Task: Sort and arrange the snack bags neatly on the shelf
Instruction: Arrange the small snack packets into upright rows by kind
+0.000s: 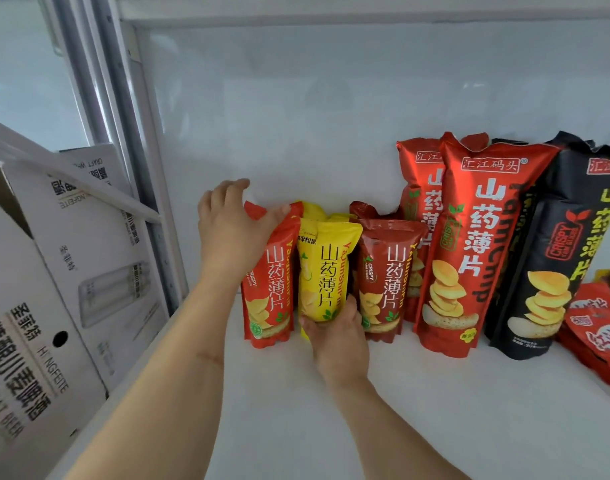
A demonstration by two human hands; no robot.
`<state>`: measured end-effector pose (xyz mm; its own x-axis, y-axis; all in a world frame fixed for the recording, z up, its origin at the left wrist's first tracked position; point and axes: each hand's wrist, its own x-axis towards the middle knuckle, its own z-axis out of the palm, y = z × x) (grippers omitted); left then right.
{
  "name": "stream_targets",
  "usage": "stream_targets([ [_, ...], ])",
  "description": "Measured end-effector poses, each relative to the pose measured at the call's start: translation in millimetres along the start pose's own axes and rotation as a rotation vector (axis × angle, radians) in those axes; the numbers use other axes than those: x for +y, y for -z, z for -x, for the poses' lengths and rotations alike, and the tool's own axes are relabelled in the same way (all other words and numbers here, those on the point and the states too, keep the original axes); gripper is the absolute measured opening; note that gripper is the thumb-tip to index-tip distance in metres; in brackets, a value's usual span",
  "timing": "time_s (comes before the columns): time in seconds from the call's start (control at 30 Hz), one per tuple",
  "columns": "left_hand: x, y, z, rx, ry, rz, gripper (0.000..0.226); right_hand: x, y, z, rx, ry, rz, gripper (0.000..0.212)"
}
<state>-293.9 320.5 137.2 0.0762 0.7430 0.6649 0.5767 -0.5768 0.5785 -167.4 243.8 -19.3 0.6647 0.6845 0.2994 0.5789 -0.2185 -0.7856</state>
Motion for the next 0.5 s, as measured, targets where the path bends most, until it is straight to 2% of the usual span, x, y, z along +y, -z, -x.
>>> stream_targets([
  [0.17,-21.8,-14.7,20.4,-0.027,0.193,0.178,0.109,5.6,-5.7,-1.8,0.002,0.006,0.000,0.084],
  [0.33,-35.5,-23.5,29.6,-0.128,0.239,0.359,0.123,7.4,-4.8,0.5,-0.005,0.023,0.006,0.086],
  [0.4,-42.8,-25.4,31.0,-0.163,0.253,0.487,0.126,7.8,-3.3,2.1,-0.010,0.027,0.017,0.088],
  [0.5,-47.3,-23.8,31.4,-0.178,0.263,0.562,0.119,9.3,-1.0,4.6,-0.029,0.034,0.034,0.089],
])
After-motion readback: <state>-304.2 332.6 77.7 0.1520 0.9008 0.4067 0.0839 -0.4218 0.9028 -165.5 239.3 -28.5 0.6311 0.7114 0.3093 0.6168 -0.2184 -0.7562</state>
